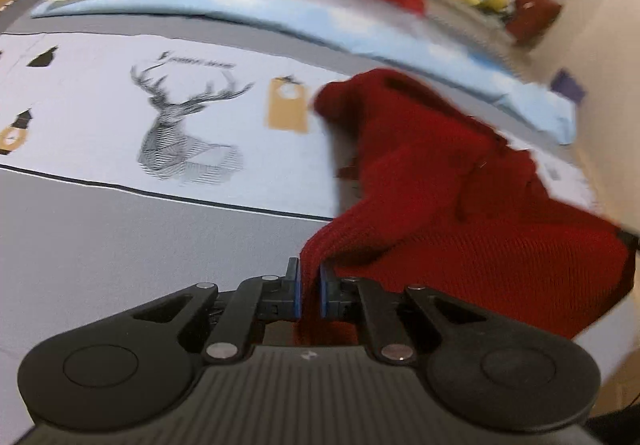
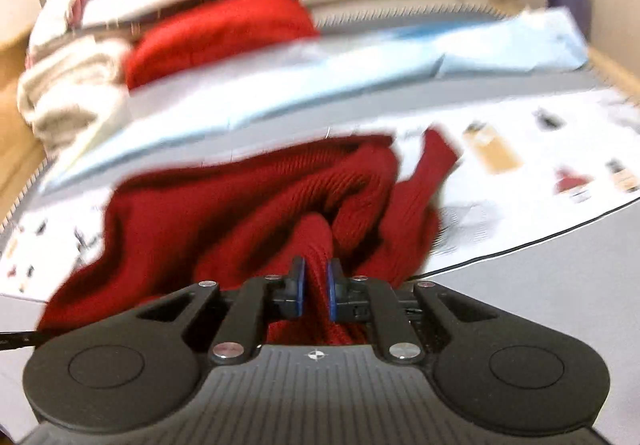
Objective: Fold small clothes
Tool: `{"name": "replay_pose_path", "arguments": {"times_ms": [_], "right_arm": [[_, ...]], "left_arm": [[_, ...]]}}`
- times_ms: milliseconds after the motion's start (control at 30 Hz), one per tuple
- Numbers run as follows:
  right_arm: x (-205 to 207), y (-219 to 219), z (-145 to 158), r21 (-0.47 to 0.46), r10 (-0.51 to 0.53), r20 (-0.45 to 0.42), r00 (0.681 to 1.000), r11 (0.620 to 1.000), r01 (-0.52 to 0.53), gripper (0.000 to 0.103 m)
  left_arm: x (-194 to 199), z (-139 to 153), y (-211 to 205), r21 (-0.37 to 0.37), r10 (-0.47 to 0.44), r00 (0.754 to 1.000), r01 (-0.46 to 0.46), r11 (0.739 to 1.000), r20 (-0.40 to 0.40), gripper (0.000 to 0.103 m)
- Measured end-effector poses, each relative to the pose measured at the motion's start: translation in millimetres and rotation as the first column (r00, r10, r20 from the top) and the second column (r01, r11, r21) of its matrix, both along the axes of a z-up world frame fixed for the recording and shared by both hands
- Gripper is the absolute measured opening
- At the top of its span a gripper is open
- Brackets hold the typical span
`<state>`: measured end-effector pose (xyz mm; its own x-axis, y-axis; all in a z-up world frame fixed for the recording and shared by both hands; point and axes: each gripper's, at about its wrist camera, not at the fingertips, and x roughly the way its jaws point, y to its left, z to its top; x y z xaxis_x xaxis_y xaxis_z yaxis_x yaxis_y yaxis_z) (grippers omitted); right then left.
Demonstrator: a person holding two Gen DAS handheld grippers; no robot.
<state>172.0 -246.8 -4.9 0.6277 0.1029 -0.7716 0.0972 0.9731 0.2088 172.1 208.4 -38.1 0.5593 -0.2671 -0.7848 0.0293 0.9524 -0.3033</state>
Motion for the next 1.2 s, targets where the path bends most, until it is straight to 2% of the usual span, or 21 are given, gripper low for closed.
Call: {"name": "replay_pose_path", "arguments": {"times_ms": [67,133,200,233,267,300,333,400,467,500,567,667,767,867,1067,1133,1200], "right_arm": [[-33.7,-13.9,19.4,-0.038,-0.062,-0.049,0.997,0.997,0.061,0.011],[-61.8,-20.8,14.6,-0.069,-0.083,-0.111,0.99,0.995,0.076,0.011],[-81.6,-27.8,-7.5,-0.067,-0.081,-0.241,0.967,0.996,0.066,0.011],[-87.3,-29.8,-22.4,-0.062,-0.069,-0.308,0.949,0.997,0.053,0.011],[-90.6,-31.0,-37.9,-0.068,-0.053,-0.368,0.928,0.997,0.03,0.012],[-93.4,-28.2,-52.6,-0.087,-0.031,-0.41,0.912,0.996,-0.005,0.014],[-93.3,-28.8,-60.5,-0.117,-0.025,-0.425,0.905,0.993,-0.028,0.015],[-89.4,-27.8,-60.1,-0.168,-0.057,-0.386,0.921,0.986,-0.009,0.017],[-81.2,-28.5,-52.7,-0.125,-0.033,-0.323,0.946,0.992,-0.008,0.021],[-74.5,-27.1,-49.8,-0.115,-0.025,-0.301,0.953,0.993,-0.01,0.03],[-61.0,-23.7,-45.2,-0.108,-0.018,-0.267,0.964,0.994,-0.011,0.039],[-27.7,-11.4,-48.5,-0.087,-0.019,-0.242,0.97,0.996,-0.002,0.042],[8.6,-3.4,-60.2,-0.068,-0.043,-0.24,0.97,0.997,0.027,0.045],[30.0,-7.1,-86.6,-0.042,-0.064,-0.256,0.965,0.998,0.055,0.047],[42.3,-23.9,-130.9,-0.035,-0.119,-0.337,0.934,0.993,0.114,0.046],[43.0,-39.9,-124.1,-0.016,-0.174,-0.286,0.942,0.984,0.177,0.046],[40.8,-60.1,-106.6,0.034,-0.215,-0.178,0.96,0.974,0.225,0.046]], "left_arm": [[-8.8,-2.4,-0.5,0.017,-0.018,0.997,0.02,1.0,-0.079,0.008],[-15.0,-17.5,1.9,0.066,-0.037,0.98,0.051,0.997,-0.194,0.008],[-20.8,-29.9,-3.2,0.125,-0.095,0.961,0.131,0.983,-0.26,0.006],[-23.4,-35.0,-9.5,0.185,-0.122,0.95,0.18,0.966,-0.287,0.001],[-24.5,-37.6,-13.2,0.232,-0.122,0.948,0.195,0.953,-0.295,0.0],[-25.6,-37.8,-15.3,0.249,-0.136,0.946,0.213,0.945,-0.293,0.001],[-26.1,-35.9,-14.4,0.233,-0.145,0.948,0.214,0.949,-0.282,0.002],[-24.1,-27.2,-13.2,0.199,-0.14,0.962,0.188,0.962,-0.236,0.003],[-19.5,-19.9,-18.3,0.187,-0.136,0.973,0.171,0.967,-0.186,0.006],[-16.0,-18.2,-22.0,0.178,-0.135,0.975,0.166,0.97,-0.174,0.012],[-9.4,-19.4,-34.2,0.188,-0.113,0.977,0.147,0.971,-0.179,0.019],[3.9,-26.3,-49.6,0.208,-0.089,0.981,0.125,0.97,-0.172,0.035],[19.3,-37.6,-58.0,0.219,-0.057,0.983,0.095,0.971,-0.176,0.036],[28.9,-46.3,-63.7,0.236,-0.027,0.982,0.072,0.969,-0.186,0.036],[50.2,-62.5,-73.1,0.264,0.028,0.983,0.021,0.964,-0.183,0.036],[57.9,-65.9,-74.4,0.27,0.049,0.984,-0.001,0.963,-0.173,0.036],[65.2,-68.2,-75.2,0.271,0.074,0.98,-0.022,0.962,-0.184,0.036]]}}
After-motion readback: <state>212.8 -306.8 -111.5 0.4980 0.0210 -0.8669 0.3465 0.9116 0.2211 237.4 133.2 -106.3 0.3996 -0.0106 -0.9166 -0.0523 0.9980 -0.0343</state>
